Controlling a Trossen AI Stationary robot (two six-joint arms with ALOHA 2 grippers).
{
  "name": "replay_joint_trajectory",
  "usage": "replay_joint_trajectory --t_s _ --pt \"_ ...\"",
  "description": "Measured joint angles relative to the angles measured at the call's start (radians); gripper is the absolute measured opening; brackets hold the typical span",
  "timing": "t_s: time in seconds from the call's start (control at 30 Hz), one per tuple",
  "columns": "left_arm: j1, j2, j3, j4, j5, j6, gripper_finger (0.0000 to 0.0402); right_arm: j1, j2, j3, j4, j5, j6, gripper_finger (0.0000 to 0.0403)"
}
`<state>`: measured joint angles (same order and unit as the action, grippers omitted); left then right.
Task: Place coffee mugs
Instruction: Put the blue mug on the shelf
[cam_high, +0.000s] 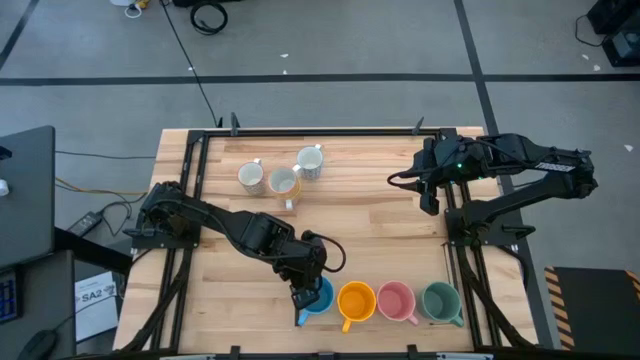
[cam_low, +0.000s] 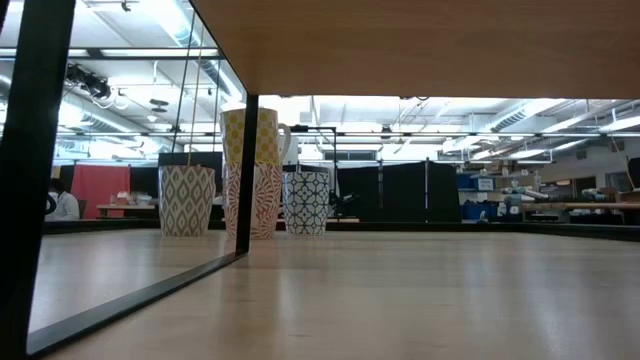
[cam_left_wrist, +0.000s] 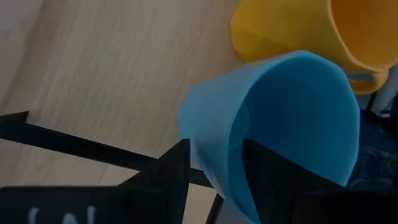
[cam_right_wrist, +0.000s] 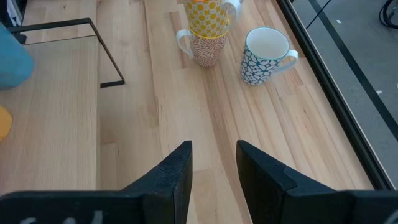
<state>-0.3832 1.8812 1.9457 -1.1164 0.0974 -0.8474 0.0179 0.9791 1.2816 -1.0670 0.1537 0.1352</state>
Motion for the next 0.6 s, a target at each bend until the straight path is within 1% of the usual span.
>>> replay_joint_trajectory --t_s 0.13,0.3,0.43,0.6 --pt "0.0 0.0 0.0 0.006 0.03 0.0 0.0156 0.0 0.0 0.0 0.0 0.0 0.0 0.013" --pt "0.006 -0.001 0.0 0.028 0.036 0.0 0.0156 0.0 0.0 0.0 0.0 0.0 0.0 0.013" --pt "0.026 -0.012 0.0 0.03 0.092 0.001 0.0156 0.0 0.0 0.0 0.0 0.0 0.0 0.013" --pt "0.043 -0.026 0.0 0.051 0.139 0.007 0.0156 0.0 0.0 0.0 0.0 0.0 0.0 0.013"
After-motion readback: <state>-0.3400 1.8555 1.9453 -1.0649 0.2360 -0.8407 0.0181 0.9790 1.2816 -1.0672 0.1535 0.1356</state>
